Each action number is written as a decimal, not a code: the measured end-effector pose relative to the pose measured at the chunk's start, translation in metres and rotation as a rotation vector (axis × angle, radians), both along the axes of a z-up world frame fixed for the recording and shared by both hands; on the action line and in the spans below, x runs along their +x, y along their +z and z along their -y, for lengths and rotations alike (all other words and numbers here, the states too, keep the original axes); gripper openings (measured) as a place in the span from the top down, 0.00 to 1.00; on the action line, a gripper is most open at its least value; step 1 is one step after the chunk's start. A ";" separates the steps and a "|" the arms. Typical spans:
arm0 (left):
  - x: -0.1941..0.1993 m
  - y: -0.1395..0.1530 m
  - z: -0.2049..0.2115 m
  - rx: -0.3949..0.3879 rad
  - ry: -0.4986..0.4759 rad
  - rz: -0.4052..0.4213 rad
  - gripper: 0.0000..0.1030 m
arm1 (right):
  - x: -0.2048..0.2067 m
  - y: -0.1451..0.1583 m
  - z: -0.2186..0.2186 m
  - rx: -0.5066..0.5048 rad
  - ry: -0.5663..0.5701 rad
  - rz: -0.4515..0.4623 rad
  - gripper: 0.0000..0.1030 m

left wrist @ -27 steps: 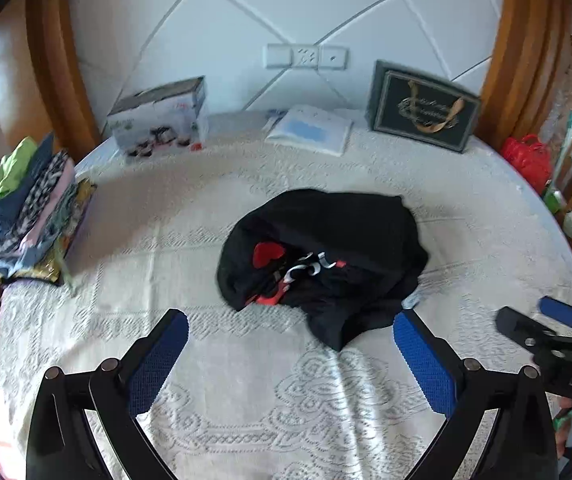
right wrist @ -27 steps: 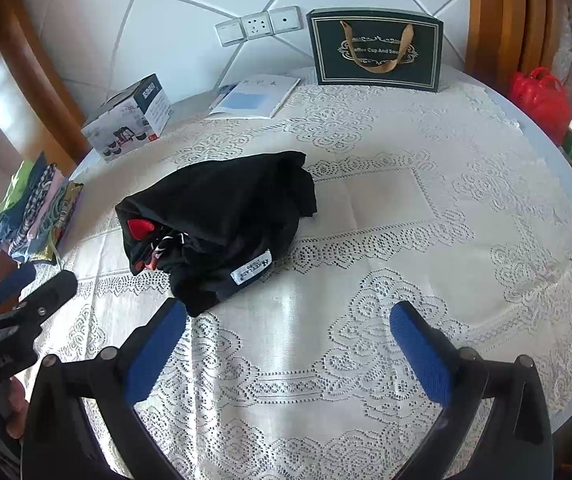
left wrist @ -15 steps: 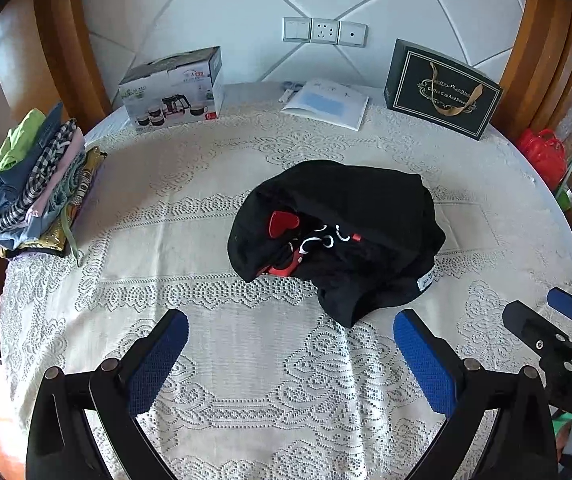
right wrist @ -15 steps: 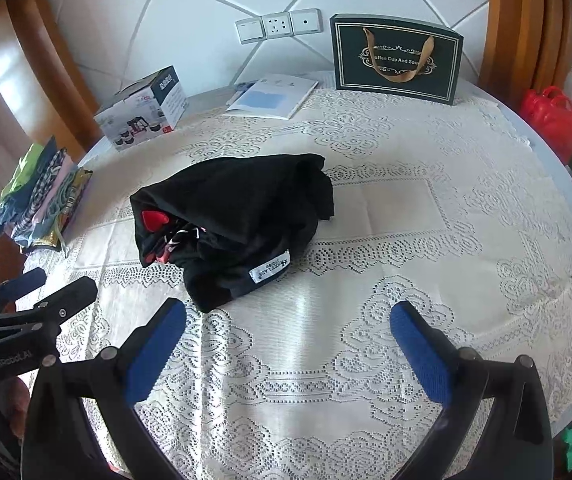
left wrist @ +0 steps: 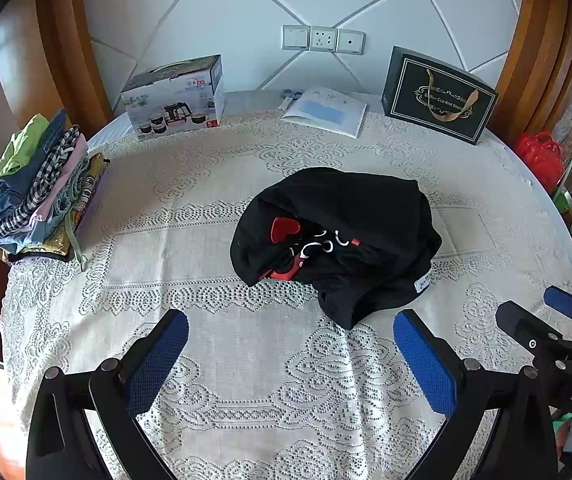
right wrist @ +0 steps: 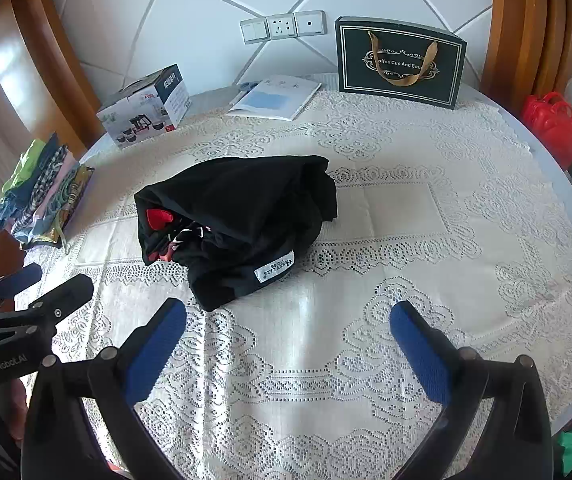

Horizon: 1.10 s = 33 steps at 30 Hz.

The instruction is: Fold clothes

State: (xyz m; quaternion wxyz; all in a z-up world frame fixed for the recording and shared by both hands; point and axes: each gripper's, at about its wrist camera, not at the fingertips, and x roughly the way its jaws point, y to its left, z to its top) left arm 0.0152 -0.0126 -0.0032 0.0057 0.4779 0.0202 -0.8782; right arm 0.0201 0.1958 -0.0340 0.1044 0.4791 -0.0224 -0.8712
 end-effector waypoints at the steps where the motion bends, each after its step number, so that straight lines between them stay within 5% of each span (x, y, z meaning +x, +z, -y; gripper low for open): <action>1: -0.001 0.001 -0.001 0.000 0.001 0.000 0.00 | 0.000 0.000 0.000 0.001 0.002 -0.001 0.00; 33: -0.038 -0.023 0.014 0.025 0.017 0.054 0.00 | -0.035 -0.021 0.009 0.034 0.014 0.064 0.00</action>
